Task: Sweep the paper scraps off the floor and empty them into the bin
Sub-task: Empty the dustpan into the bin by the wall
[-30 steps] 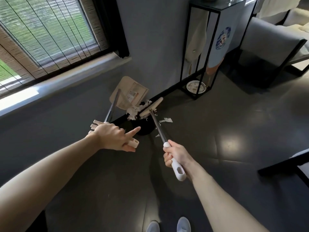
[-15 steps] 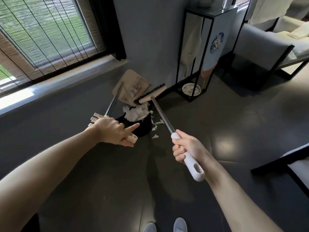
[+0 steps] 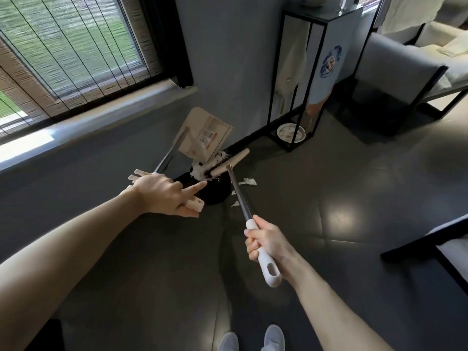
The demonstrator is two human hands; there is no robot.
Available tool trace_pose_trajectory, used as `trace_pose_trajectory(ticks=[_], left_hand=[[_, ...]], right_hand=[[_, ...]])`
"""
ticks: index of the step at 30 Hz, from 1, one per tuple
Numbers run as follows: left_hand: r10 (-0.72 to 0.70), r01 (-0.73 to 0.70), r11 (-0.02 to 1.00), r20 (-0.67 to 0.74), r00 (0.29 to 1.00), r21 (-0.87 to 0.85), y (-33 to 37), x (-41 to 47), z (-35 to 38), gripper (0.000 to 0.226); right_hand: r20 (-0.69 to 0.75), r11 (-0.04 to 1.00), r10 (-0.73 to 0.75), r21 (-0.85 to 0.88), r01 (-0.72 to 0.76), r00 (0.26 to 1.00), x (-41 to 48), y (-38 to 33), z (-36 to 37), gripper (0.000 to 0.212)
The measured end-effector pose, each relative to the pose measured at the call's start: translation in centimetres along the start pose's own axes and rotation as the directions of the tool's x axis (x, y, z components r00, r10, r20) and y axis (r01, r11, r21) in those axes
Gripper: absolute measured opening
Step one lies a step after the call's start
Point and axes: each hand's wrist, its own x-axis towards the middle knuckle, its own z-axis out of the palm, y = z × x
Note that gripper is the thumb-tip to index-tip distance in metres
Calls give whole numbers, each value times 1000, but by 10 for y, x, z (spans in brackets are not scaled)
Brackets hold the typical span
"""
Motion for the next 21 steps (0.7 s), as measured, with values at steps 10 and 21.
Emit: trace_pose_trajectory(ticks=[10,21], left_hand=[[-664,468,629,-117,738,-620,-12,-45,-38,78],[-956,204,61,2,293,-977,37,-150,-74,67]], right_hand=[[-6,987,-153,-46,153,988,-53,-7,4,70],[128,982,-158,127,142,979,-137,10,-36,53]])
